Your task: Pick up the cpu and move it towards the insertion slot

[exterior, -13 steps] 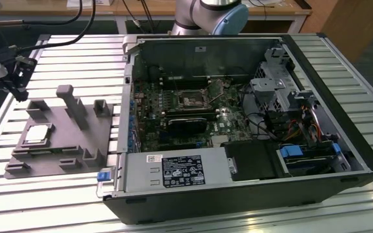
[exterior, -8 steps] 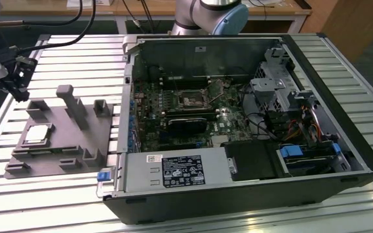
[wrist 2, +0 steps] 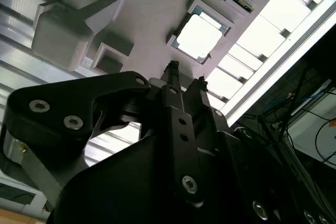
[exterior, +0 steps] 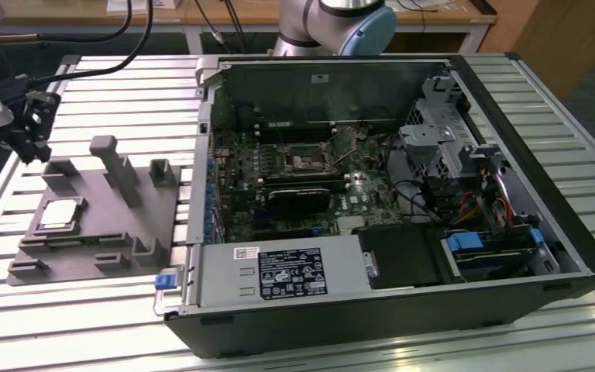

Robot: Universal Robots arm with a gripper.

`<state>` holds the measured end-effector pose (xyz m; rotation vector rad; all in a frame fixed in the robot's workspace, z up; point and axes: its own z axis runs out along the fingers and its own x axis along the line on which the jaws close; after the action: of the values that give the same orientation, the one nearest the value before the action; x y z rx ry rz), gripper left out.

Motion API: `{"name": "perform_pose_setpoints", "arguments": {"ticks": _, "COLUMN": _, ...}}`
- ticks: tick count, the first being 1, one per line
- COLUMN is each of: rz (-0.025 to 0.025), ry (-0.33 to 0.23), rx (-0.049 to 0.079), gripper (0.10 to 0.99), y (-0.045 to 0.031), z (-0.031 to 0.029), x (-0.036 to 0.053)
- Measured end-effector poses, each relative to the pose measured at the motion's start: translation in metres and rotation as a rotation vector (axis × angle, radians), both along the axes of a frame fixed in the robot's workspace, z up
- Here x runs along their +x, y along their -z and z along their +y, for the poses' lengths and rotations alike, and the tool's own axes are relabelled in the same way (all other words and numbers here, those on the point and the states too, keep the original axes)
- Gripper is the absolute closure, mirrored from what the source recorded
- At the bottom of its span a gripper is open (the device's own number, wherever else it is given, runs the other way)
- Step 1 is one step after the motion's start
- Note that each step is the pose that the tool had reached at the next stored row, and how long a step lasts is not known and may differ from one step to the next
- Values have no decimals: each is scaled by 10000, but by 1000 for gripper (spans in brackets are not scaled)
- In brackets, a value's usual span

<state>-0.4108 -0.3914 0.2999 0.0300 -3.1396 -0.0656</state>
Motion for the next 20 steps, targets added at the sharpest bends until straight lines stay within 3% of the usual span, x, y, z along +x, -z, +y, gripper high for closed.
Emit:
{"name": "perform_pose_setpoints", "arguments": {"ticks": 1, "rz": -1, "ry": 0, "rx": 0, "gripper": 784, "y": 2, "z": 0, "x": -1}}
{"name": "perform_pose_setpoints", "arguments": {"ticks": 2, "rz": -2, "ry": 1, "rx": 1, "gripper": 784, "y": 5, "z": -1, "x": -3}}
{"name": "perform_pose_setpoints", "arguments": {"ticks": 5, "rz": 0, "ry": -3, "rx": 0, "gripper": 608, "y": 6, "z": -5, "x": -20}}
{"name": "perform_pose_setpoints", "arguments": {"ticks": 8, "rz": -1, "ry": -6, "rx": 0, "gripper": 549, "y": 9, "z": -9, "x": -36}}
{"name": "perform_pose_setpoints", "arguments": {"ticks": 10, "rz": -2, "ry": -9, "rx": 1, "gripper": 435, "y": 13, "z": -10, "x": -41}}
{"name": "perform_pose_setpoints", "arguments": {"ticks": 13, "rz": -1, "ry": -9, "rx": 0, "gripper": 376, "y": 24, "z": -11, "x": -45}}
{"name": "perform_pose_setpoints", "arguments": {"ticks": 14, "rz": -1, "ry": -9, "rx": 1, "gripper": 314, "y": 30, "z": -11, "x": -45}}
{"name": "perform_pose_setpoints", "arguments": {"ticks": 20, "rz": 0, "ry": -8, "rx": 0, "gripper": 314, "y": 68, "z": -11, "x": -45}}
